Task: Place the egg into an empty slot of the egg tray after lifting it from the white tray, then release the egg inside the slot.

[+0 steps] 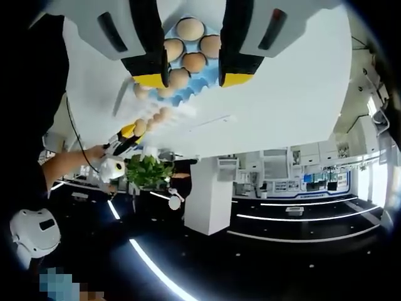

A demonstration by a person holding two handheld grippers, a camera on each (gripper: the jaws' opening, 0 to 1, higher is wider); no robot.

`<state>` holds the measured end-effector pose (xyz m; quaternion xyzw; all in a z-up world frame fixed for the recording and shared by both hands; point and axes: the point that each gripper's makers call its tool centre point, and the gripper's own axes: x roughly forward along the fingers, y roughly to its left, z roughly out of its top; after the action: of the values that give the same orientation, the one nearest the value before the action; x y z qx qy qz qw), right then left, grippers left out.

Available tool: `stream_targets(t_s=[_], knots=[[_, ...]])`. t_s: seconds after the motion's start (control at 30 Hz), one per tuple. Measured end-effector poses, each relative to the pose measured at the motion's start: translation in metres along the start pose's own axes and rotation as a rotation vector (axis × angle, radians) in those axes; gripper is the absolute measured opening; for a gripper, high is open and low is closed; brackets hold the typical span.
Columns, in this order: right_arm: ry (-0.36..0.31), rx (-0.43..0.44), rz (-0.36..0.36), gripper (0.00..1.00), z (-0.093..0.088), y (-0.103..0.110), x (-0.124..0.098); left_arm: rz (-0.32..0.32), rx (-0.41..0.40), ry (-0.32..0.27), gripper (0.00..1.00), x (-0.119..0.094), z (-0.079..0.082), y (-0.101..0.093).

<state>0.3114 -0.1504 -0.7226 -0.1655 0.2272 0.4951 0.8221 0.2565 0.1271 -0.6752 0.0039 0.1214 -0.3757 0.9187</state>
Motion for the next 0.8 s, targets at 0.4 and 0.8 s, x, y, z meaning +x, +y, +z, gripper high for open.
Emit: stream_targets(t_s=[0.4,0.8], knots=[[-0.001,-0.021,0.057,0.25,0.006,0.013,0.022,-0.001,0.004,-0.004,0.32,0.002,0.001,0.002],[0.014,-0.052,0.135,0.26,0.01,0.035,0.061,-0.001,0.005,0.003,0.32,0.001,0.0,0.003]])
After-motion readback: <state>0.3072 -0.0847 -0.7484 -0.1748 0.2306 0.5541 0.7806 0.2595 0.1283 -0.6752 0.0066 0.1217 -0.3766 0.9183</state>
